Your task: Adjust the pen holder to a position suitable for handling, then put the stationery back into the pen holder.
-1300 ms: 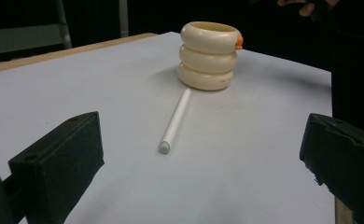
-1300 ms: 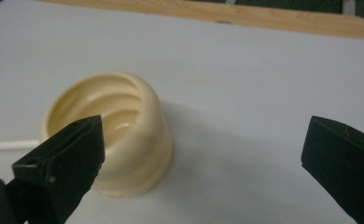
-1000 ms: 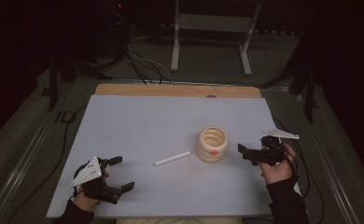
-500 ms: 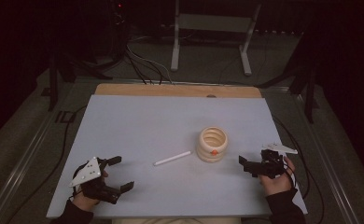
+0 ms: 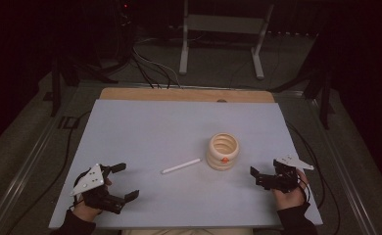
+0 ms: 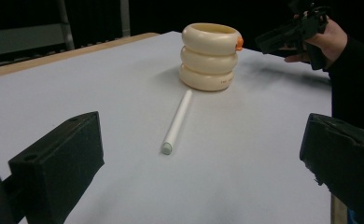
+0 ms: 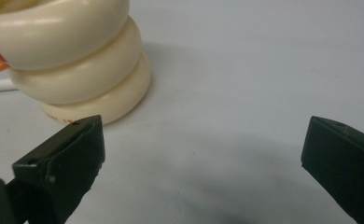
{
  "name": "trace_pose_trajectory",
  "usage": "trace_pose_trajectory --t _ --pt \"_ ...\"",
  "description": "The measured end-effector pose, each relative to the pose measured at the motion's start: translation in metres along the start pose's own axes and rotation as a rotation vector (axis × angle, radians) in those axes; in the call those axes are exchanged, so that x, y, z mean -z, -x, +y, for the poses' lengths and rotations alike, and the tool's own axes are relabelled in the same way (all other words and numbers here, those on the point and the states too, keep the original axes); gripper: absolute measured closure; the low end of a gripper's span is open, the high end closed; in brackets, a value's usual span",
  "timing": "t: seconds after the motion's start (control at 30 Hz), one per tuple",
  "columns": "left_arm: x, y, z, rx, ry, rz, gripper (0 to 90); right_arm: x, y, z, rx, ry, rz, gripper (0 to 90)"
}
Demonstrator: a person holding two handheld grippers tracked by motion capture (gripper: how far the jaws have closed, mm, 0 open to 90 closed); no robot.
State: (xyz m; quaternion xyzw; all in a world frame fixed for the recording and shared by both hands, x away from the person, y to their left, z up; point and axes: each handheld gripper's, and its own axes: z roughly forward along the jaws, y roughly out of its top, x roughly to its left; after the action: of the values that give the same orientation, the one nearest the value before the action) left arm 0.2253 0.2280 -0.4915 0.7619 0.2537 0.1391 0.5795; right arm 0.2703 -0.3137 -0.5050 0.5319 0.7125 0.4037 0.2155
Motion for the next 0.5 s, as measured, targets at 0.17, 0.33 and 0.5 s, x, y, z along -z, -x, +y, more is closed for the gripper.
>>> trace_pose_trajectory --t 0.17,0.33,0.5 --pt "0.002 0.000 0.012 -0.001 -0.020 -0.027 0.1 0.001 -0.001 0.000 -0.004 0.010 0.011 0.0" --pt "-0.001 -0.001 0.024 -0.012 -0.067 -0.033 0.1 0.002 -0.001 0.001 -0.007 0.011 0.020 0.0" --pt "-0.009 -0.005 0.039 -0.014 -0.112 -0.026 0.1 0.002 -0.002 0.001 -0.005 0.018 0.029 0.0"
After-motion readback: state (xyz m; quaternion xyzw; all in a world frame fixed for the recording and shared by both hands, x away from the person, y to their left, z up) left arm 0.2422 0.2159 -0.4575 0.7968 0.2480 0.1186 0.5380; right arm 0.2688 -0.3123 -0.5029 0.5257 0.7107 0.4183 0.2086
